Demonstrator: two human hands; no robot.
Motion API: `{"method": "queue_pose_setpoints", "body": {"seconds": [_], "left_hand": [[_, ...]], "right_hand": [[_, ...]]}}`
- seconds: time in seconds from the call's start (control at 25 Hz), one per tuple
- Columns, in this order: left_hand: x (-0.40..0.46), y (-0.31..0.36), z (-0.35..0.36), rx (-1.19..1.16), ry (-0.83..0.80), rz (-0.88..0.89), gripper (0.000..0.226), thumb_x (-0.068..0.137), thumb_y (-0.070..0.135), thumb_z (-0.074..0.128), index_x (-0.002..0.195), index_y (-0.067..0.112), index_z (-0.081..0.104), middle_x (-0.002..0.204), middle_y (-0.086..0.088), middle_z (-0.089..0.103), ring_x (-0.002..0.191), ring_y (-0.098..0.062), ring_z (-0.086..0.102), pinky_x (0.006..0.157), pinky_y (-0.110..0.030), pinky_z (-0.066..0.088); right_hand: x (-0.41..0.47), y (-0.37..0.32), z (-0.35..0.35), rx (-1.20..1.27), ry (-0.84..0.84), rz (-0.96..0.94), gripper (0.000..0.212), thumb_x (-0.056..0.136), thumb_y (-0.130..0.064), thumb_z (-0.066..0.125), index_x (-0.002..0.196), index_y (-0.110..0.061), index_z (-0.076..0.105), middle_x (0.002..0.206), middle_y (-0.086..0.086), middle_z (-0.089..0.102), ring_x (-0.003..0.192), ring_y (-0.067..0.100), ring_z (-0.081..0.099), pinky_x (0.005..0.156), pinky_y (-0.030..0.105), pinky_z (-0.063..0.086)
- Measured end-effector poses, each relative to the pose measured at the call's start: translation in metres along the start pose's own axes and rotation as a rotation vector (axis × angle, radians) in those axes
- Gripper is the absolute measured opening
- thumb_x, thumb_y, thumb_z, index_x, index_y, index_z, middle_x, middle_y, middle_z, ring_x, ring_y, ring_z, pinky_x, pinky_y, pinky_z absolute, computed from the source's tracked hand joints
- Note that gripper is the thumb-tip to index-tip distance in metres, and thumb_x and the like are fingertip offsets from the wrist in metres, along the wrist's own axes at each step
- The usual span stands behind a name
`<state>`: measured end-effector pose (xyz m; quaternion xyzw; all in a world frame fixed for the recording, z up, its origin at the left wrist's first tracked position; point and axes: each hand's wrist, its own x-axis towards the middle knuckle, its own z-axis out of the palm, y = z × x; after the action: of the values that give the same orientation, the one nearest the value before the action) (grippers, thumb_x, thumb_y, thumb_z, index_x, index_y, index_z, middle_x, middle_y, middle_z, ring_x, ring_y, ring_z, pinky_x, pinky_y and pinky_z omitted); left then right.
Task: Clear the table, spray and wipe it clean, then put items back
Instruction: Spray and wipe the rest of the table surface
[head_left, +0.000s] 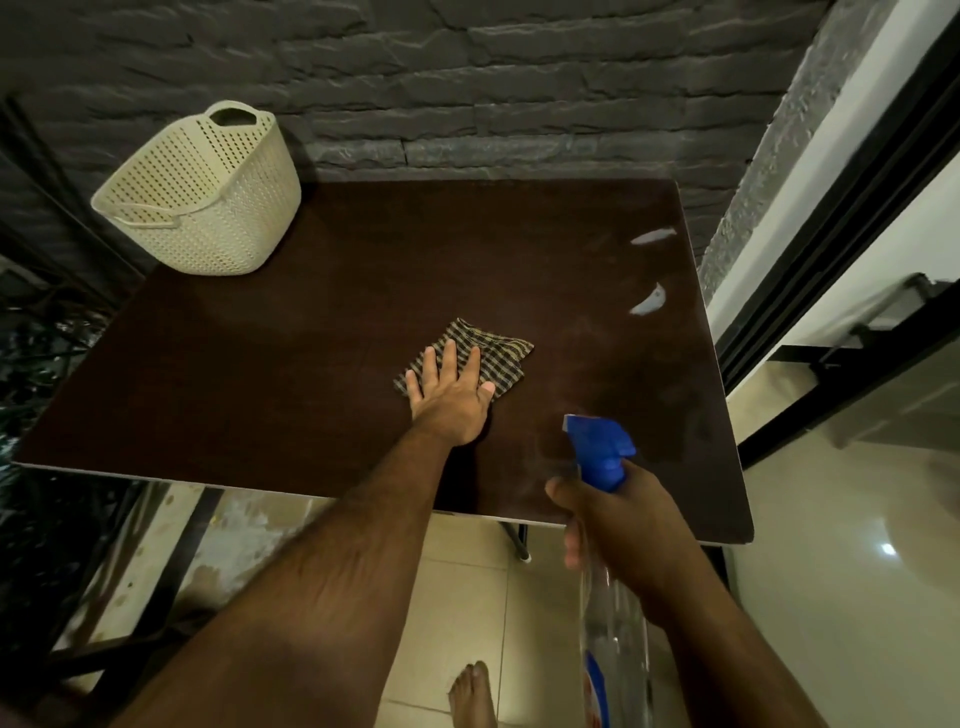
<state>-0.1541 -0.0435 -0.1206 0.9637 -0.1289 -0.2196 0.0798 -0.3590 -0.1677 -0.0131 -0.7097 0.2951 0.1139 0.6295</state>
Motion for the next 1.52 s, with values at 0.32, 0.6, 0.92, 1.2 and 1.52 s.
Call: {"method": "queue_pose_setpoints", "body": {"seconds": [0.32, 0.6, 0.92, 1.2, 1.52], "left_hand": [[0.083, 0.007, -0.030, -0.002, 0.002, -0.010, 0.060, 0.101, 0.052, 0.018, 0.154, 0.035, -0.006, 0.161, 0.001, -0.021, 0.145, -0.025, -0.028, 0.114, -0.052, -0.016], [0.203, 0.028, -0.079, 0.016, -0.024, 0.017, 0.061, 0.101, 0.054, 0.018, 0.153, 0.036, -0.006, 0.161, 0.002, -0.021, 0.145, -0.026, -0.028, 0.114, -0.053, -0.016], [0.308, 0.049, -0.122, 0.019, -0.042, 0.059, 0.060, 0.102, 0.052, 0.019, 0.153, 0.035, -0.007, 0.160, 0.002, -0.024, 0.144, -0.026, -0.030, 0.114, -0.053, -0.017], [0.354, 0.062, -0.140, -0.001, -0.024, 0.066, 0.059, 0.102, 0.051, 0.018, 0.154, 0.035, -0.006, 0.161, 0.002, -0.023, 0.144, -0.025, -0.030, 0.115, -0.053, -0.018], [0.349, 0.051, -0.139, 0.008, 0.020, 0.176, 0.055, 0.104, 0.045, 0.019, 0.155, 0.034, 0.000, 0.162, 0.003, -0.019, 0.145, -0.022, -0.026, 0.115, -0.049, -0.015]], "right_hand": [[0.061, -0.063, -0.014, -0.054, -0.021, -0.028, 0.022, 0.083, -0.034, 0.067, 0.090, -0.015, 0.060, 0.063, 0.010, 0.069, 0.059, 0.029, 0.068, 0.071, 0.046, 0.059], [0.158, -0.133, -0.028, -0.040, 0.004, 0.048, 0.019, 0.084, -0.031, 0.069, 0.092, -0.017, 0.059, 0.066, 0.006, 0.067, 0.059, 0.022, 0.064, 0.071, 0.047, 0.058], [0.240, -0.181, -0.040, 0.017, 0.039, 0.105, 0.024, 0.085, -0.029, 0.069, 0.096, -0.011, 0.056, 0.051, 0.001, 0.064, 0.045, 0.015, 0.061, 0.048, 0.025, 0.052], [0.287, -0.204, -0.063, -0.025, 0.097, 0.030, 0.023, 0.086, -0.030, 0.067, 0.093, -0.012, 0.055, 0.049, -0.001, 0.061, 0.044, 0.010, 0.060, 0.045, 0.018, 0.048], [0.319, -0.235, -0.091, 0.010, 0.120, -0.005, 0.028, 0.087, -0.028, 0.067, 0.103, -0.010, 0.054, 0.064, 0.005, 0.062, 0.042, 0.008, 0.060, 0.041, 0.015, 0.046]]}}
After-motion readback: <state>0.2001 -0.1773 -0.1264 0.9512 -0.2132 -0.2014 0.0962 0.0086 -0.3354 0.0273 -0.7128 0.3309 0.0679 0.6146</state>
